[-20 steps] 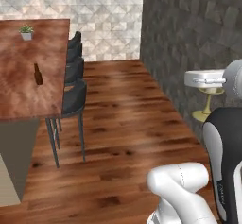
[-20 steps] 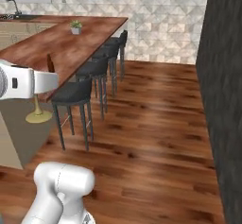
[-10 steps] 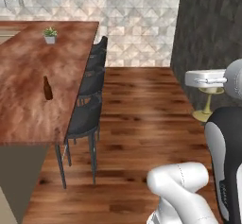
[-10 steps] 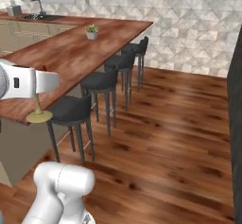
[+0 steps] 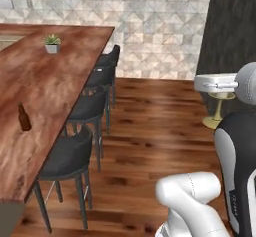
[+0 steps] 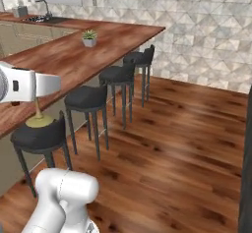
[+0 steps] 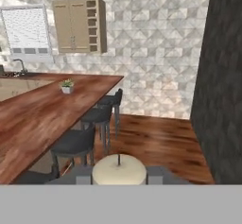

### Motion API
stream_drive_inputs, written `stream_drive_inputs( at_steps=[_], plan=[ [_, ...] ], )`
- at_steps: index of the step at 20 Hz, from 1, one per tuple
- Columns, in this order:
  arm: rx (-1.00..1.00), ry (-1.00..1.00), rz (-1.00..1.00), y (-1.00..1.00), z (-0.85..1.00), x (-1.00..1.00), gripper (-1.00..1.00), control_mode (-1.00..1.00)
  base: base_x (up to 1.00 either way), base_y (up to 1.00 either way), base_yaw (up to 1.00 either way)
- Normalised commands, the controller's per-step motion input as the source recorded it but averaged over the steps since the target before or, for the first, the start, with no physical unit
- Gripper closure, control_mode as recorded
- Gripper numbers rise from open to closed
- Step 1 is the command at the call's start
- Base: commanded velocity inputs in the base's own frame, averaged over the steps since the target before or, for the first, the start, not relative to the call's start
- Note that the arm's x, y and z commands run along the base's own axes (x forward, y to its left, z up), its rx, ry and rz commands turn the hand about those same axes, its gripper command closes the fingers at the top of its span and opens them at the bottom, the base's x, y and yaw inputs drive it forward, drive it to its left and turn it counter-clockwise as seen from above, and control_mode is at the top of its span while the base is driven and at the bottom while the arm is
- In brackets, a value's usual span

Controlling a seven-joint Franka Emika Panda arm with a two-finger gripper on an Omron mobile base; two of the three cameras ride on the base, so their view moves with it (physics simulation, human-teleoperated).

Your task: Get the candle and the beer from the cabinet and move them to the dining counter.

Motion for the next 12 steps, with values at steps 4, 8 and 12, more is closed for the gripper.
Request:
stream_drive_inputs(
  at_steps=[4,8,12],
  plan=[
    [0.00,0.00,0.00,0.00,0.00,0.00,1.00,1.00,1.00,-1.00,0.08],
    [0.00,0.00,0.00,0.00,0.00,0.00,1.00,1.00,1.00,-0.97,0.16],
    [0.00,0.00,0.00,0.00,0.00,0.00,1.00,1.00,1.00,-0.64,0.18]
  ],
)
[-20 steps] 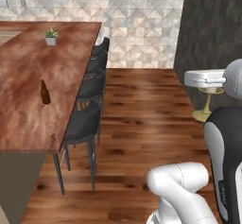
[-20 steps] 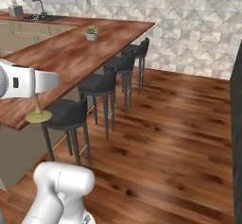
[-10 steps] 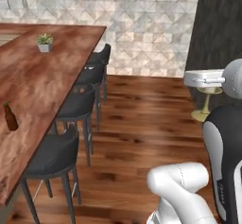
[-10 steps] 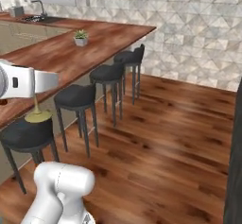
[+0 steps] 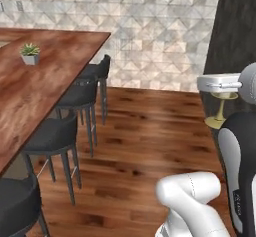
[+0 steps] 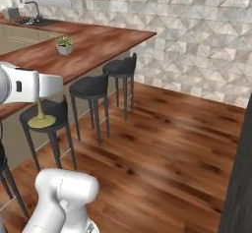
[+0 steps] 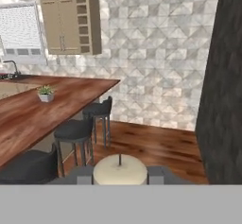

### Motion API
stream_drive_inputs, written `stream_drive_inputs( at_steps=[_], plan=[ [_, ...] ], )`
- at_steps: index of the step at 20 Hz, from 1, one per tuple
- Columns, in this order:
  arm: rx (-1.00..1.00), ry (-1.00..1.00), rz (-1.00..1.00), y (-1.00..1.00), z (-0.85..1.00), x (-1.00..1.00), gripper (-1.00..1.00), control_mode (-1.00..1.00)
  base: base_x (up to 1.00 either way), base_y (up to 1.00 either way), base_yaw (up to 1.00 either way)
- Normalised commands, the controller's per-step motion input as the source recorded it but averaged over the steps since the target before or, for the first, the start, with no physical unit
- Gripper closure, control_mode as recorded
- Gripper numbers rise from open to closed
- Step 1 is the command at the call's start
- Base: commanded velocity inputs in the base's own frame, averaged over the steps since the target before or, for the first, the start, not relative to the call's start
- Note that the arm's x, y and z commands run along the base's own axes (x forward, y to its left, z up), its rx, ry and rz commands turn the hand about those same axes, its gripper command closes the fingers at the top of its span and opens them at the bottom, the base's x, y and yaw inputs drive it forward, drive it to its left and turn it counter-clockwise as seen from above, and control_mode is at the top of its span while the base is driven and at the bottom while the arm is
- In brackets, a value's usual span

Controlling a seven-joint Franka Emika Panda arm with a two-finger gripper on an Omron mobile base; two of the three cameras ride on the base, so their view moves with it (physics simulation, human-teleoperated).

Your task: Get the candle and the beer from the cabinet and move them to the dining counter.

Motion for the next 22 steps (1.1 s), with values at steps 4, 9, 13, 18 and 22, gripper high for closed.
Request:
stream_drive_inputs(
  at_steps=[4,9,13,18,22],
  plan=[
    [0.00,0.00,0.00,0.00,0.00,0.00,1.00,1.00,0.96,-0.36,0.54],
    [0.00,0.00,0.00,0.00,0.00,0.00,1.00,1.00,0.69,-0.23,0.86],
    [0.00,0.00,0.00,0.00,0.00,0.00,1.00,1.00,0.74,-0.25,0.85],
    [0.00,0.00,0.00,0.00,0.00,0.00,1.00,1.00,0.80,-0.31,0.80],
    [0.00,0.00,0.00,0.00,0.00,0.00,1.00,1.00,0.83,-0.38,0.74]
  ],
)
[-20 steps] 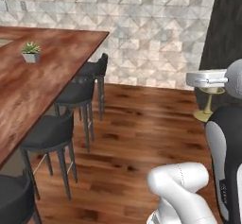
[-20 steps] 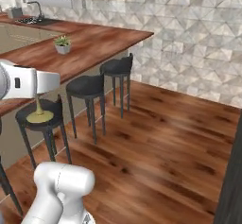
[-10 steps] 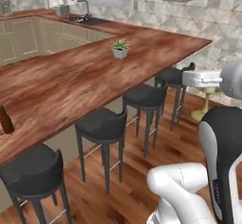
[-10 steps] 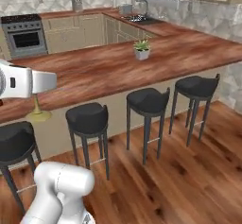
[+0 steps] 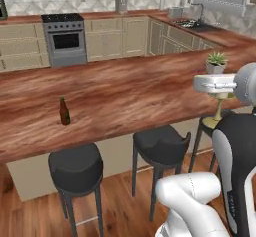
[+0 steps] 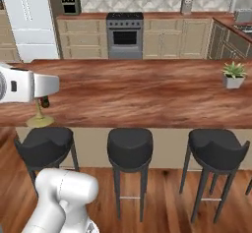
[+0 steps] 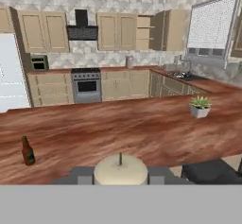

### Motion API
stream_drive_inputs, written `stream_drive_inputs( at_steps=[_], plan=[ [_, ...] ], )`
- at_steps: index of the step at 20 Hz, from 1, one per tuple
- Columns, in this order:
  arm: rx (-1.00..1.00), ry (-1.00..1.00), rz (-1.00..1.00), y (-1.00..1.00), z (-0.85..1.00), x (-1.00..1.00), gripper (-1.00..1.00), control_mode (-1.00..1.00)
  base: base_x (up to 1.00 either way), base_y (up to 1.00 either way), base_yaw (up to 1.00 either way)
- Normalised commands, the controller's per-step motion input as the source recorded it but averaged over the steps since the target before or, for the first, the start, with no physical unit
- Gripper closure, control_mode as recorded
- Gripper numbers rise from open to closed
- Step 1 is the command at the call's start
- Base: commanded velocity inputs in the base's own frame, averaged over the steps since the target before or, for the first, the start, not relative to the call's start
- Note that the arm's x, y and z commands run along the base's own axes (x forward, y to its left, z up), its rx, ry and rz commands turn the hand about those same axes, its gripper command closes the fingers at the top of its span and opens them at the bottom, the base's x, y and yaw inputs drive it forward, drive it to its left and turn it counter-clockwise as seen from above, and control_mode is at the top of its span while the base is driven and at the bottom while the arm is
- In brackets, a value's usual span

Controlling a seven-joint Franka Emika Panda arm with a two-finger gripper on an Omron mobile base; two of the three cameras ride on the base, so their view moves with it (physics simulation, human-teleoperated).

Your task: Get the candle and the beer from the cabinet and move them to the dining counter.

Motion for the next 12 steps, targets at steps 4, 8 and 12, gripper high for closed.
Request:
stream_drive_inputs(
  at_steps=[4,8,12],
  plan=[
    [0.00,0.00,0.00,0.00,0.00,0.00,1.00,1.00,0.83,-0.49,0.57],
    [0.00,0.00,0.00,0.00,0.00,0.00,1.00,1.00,0.55,-0.39,0.32],
    [0.00,0.00,0.00,0.00,0.00,0.00,1.00,1.00,0.24,-0.34,0.13]
  ],
)
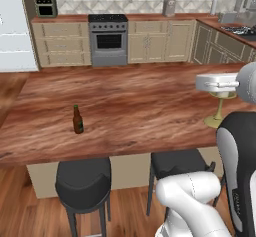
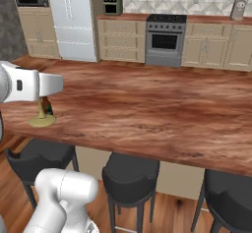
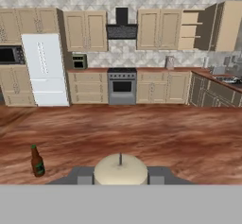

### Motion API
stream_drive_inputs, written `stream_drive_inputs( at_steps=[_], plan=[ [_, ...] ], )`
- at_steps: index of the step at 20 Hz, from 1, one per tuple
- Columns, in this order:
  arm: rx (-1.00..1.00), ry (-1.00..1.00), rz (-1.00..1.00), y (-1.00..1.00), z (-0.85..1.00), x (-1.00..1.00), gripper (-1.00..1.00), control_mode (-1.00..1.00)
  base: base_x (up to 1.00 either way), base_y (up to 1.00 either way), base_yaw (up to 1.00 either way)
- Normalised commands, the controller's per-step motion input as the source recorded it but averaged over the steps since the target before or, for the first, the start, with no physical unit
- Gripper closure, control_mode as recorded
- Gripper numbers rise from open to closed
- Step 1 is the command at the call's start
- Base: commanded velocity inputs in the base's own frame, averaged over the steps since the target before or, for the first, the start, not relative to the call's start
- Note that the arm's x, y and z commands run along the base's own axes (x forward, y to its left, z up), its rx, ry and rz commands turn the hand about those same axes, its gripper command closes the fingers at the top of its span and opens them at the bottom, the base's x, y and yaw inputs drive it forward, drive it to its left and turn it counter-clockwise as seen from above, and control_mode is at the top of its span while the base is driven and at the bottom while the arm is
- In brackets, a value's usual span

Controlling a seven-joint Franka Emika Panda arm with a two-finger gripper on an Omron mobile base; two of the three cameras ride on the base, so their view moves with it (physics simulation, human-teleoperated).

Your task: Get the candle and the beer from the cabinet and move them to the dining counter.

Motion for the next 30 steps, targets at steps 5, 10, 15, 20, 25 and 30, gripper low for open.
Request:
stream_drive_inputs(
  at_steps=[5,10,15,20,25,30],
  plan=[
    [0.00,0.00,0.00,0.00,0.00,0.00,1.00,1.00,0.28,-0.60,0.20],
    [0.00,0.00,0.00,0.00,0.00,0.00,1.00,1.00,0.34,-0.22,0.07],
    [0.00,0.00,0.00,0.00,0.00,0.00,1.00,1.00,0.36,-0.20,0.00],
    [0.05,0.00,0.03,-0.39,-0.21,0.61,1.00,-1.00,0.10,-0.04,0.00],
    [0.12,0.00,0.33,-0.82,-0.50,0.99,1.00,-1.00,0.00,0.00,0.00],
    [0.04,0.07,0.45,-0.57,-0.64,0.99,1.00,-1.00,0.00,0.00,0.00]
  ],
)
